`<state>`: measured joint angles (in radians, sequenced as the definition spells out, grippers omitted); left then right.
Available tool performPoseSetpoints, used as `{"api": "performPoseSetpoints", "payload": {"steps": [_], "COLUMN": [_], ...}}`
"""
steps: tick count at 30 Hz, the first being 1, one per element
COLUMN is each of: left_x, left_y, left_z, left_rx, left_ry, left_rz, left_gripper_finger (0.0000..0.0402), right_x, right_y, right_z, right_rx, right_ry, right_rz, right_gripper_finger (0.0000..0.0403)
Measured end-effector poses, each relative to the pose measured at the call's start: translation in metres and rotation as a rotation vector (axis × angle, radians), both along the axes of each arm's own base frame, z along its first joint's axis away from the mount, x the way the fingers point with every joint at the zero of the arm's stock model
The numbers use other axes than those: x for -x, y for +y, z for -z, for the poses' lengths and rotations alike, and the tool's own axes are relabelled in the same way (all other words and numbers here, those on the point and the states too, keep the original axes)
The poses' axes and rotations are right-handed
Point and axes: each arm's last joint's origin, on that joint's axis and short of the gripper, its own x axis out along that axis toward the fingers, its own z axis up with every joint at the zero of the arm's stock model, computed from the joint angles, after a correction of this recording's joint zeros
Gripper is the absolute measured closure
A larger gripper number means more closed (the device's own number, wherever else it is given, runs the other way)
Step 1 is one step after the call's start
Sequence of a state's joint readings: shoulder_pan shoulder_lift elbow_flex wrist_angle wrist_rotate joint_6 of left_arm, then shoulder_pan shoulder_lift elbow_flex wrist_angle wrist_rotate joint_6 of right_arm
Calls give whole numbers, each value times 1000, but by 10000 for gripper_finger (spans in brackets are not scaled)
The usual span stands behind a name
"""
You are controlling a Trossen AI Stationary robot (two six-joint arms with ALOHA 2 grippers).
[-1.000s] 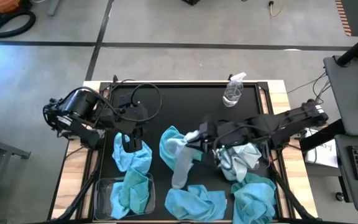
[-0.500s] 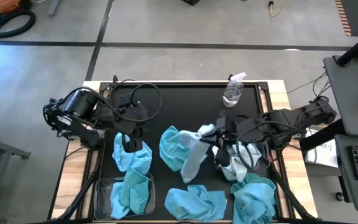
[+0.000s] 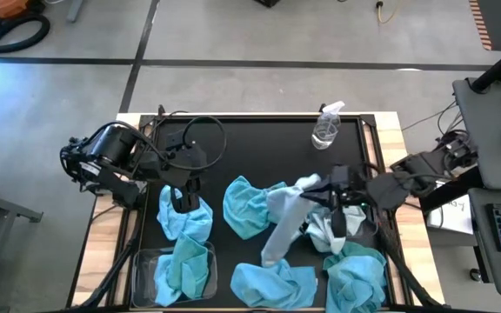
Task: Sort microfiber towel by color & place in baskets
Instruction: Put the light blue microfiber towel into the right transparent bin
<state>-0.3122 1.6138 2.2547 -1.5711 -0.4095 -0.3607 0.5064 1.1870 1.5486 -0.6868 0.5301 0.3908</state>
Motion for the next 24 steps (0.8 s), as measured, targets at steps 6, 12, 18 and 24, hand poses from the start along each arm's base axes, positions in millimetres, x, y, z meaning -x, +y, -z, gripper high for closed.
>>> {"api": "performPoseSetpoints", "payload": {"steps": [6, 12, 18, 24], "left_x": [0, 0, 0, 0], "left_y": [0, 0, 0, 0], "left_z": [0, 0, 0, 0], "left_rx": [10, 15, 21, 31], "left_ry": [-3, -5, -7, -10], "left_rz": [-11, -17, -23, -33], "left_gripper_finger": [278, 278, 278, 278], "right_x": [21, 39, 52, 67], "right_y": [-4, -14, -22, -29], "right_z": [-1, 9, 23, 36], "right_rx": [44, 34, 0, -54], "right_ry": [21, 122, 261, 434], "right_rz": [102, 229, 323, 398], "right_gripper_finger": [394, 394, 394, 394]}}
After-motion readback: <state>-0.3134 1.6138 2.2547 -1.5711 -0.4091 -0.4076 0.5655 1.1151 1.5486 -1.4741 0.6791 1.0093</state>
